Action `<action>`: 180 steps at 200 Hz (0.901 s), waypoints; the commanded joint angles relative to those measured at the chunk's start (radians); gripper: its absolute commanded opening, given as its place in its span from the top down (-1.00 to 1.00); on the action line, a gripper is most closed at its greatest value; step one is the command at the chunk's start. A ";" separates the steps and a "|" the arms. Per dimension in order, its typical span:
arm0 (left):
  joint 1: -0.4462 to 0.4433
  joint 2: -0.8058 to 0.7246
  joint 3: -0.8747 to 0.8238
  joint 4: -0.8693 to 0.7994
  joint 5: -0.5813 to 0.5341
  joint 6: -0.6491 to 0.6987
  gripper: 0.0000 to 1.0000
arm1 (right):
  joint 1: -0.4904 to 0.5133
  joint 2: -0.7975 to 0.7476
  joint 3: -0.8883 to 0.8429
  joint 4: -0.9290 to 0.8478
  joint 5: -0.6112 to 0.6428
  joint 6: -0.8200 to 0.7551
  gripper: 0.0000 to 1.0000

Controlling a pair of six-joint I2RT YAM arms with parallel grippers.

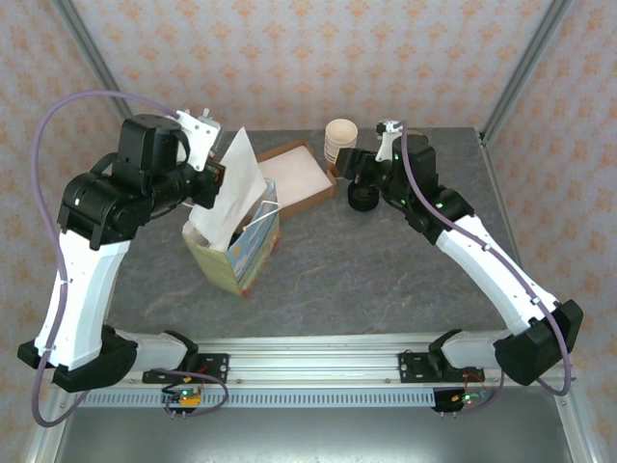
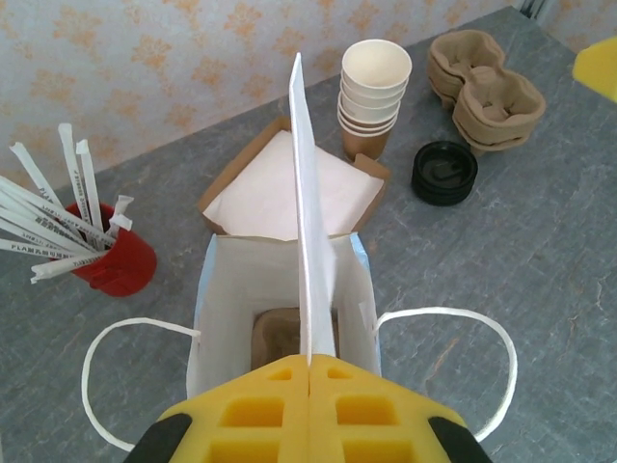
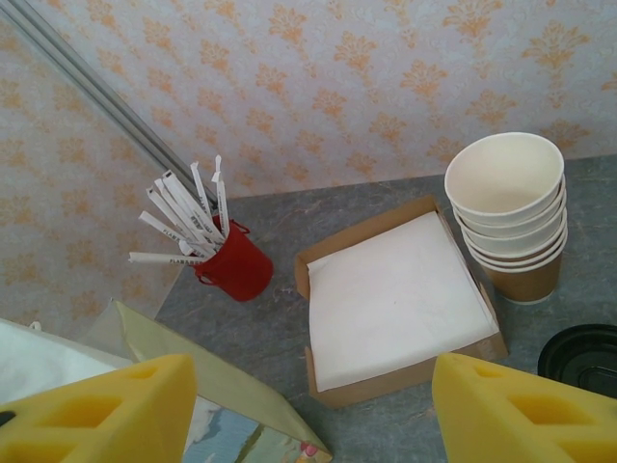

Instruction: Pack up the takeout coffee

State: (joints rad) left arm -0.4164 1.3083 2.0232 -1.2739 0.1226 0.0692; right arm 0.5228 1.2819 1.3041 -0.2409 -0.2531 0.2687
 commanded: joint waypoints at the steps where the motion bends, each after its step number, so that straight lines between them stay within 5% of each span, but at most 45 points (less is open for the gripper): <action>1: 0.007 0.023 0.001 -0.021 -0.016 -0.013 1.00 | 0.000 -0.004 -0.009 0.000 -0.012 0.015 -0.33; 49: 0.007 0.063 -0.070 0.002 -0.081 -0.039 1.00 | -0.001 -0.006 -0.013 -0.002 -0.011 0.023 -0.34; 114: 0.008 0.026 -0.372 0.164 0.006 -0.078 0.95 | -0.001 -0.006 -0.026 -0.011 0.002 0.023 -0.36; 180: 0.008 0.057 -0.423 0.128 -0.062 -0.087 0.83 | -0.001 -0.009 -0.037 -0.026 0.012 0.025 -0.37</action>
State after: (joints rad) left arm -0.4164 1.3689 1.6077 -1.1538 0.0952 -0.0006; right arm 0.5228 1.2823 1.2808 -0.2558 -0.2550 0.2802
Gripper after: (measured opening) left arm 0.092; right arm 0.683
